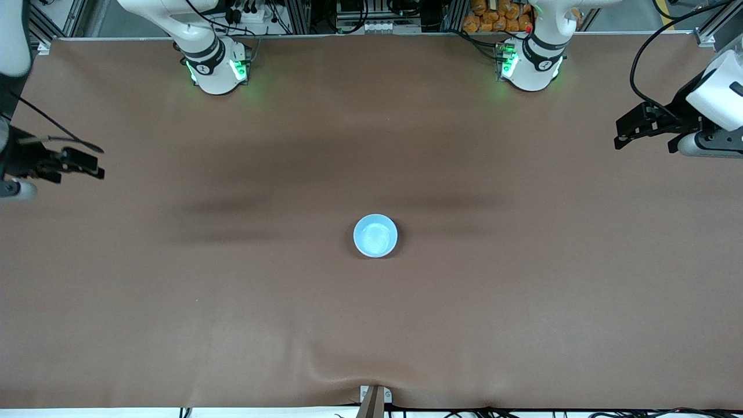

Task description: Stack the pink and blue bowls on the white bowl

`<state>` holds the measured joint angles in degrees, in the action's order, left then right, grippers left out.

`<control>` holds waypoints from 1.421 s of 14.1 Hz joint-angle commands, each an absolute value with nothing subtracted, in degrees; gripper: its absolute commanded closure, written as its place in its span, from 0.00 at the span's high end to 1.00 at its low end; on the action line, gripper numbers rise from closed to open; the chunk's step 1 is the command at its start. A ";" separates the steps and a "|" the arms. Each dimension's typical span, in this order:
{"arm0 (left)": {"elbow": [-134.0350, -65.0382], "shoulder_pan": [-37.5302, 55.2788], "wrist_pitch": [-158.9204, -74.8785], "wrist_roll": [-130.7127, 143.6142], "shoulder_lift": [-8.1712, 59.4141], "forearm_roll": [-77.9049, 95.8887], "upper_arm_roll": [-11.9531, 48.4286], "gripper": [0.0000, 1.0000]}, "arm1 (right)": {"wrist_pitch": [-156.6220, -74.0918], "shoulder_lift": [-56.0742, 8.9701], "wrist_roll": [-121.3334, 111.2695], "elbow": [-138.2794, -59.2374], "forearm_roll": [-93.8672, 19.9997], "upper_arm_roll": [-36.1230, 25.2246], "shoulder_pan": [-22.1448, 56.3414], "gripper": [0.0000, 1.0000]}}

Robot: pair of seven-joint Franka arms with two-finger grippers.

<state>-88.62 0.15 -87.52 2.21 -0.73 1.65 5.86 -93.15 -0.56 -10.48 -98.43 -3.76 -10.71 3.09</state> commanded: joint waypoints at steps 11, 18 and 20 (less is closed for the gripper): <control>-87.89 0.00 -86.84 2.55 -0.44 1.32 6.15 1.00 | -83.32 1.58 -3.16 -89.21 0.53 -4.92 -1.85 1.00; -87.89 -0.35 -86.84 2.46 -0.35 1.32 6.15 1.00 | -83.23 1.85 -2.72 -88.16 0.00 -4.66 -1.76 1.00; -87.89 -0.35 -86.84 2.46 -0.35 1.32 6.15 1.00 | -82.88 1.58 -3.08 -87.54 0.00 -4.83 -1.76 1.00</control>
